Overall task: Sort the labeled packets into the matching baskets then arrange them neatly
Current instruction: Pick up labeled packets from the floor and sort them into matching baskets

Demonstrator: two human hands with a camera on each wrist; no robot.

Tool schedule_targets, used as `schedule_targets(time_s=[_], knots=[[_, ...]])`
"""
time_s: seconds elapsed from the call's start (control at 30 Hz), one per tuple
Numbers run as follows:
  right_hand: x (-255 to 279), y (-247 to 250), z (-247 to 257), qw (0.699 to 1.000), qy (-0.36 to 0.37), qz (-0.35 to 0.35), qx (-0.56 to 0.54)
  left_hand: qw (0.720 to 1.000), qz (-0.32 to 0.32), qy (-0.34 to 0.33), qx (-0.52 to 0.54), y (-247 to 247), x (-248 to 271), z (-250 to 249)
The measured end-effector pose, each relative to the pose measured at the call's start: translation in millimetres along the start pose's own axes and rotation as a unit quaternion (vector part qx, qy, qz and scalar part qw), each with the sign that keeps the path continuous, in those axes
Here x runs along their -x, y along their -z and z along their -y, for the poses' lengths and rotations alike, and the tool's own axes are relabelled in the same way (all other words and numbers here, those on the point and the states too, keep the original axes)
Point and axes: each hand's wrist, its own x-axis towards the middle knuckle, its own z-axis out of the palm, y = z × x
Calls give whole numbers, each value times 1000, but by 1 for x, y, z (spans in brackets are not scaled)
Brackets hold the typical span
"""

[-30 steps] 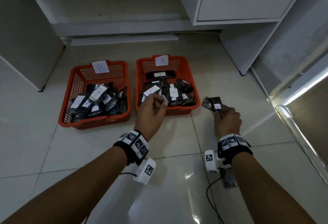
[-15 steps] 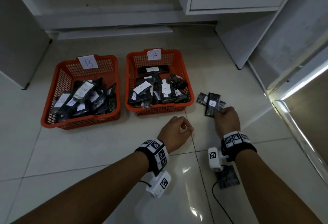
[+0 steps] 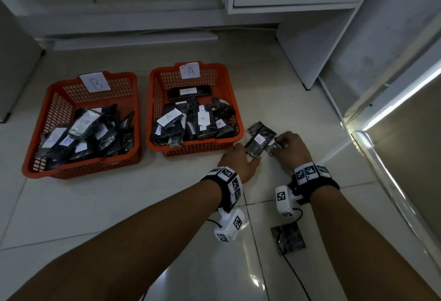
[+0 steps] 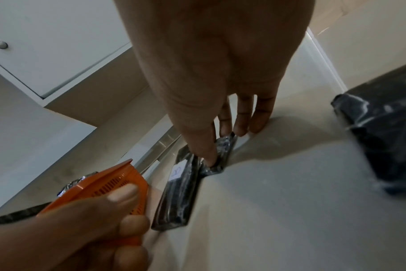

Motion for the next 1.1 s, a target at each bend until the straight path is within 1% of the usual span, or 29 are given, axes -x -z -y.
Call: schedule_targets(time_s=[0.07,0.17,0.23,0.3,0.4,0.5,0.57,0.63,0.73,0.83,0.93,1.1], knots=[[3,-1,3,999,-17,16,-36,1000,-11,29,-4,-5,-10,-3],[11,3,11,995,-32,80,-50,998,-24,58,3,-13,-15,-9],[15,5,12,992,-7,123,-28,997,-34,65,32,-18,-12,-10],[20,5,13,991,11,134,-21,995,-35,72,59,-20,-6,-6],[29,9,13,989,0,121,-79,989,-39,80,115,-20,8,2],[39,11,9,984,-29,103,-141,977,-67,60,192,-11,29,15],[48,11,10,981,-28,82,-172,971,-61,49,225,1,48,25],[61,10,15,975,-25,62,-214,968,-54,24,245,15,66,35],[83,11,34,970,2,37,-241,956,-51,-4,288,38,90,46],[103,12,55,961,23,24,-274,940,-60,-17,335,64,105,50],[120,13,78,955,50,8,-291,926,-93,-28,364,92,116,47],[135,13,113,949,75,-7,-307,903,-144,-20,404,124,130,42]])
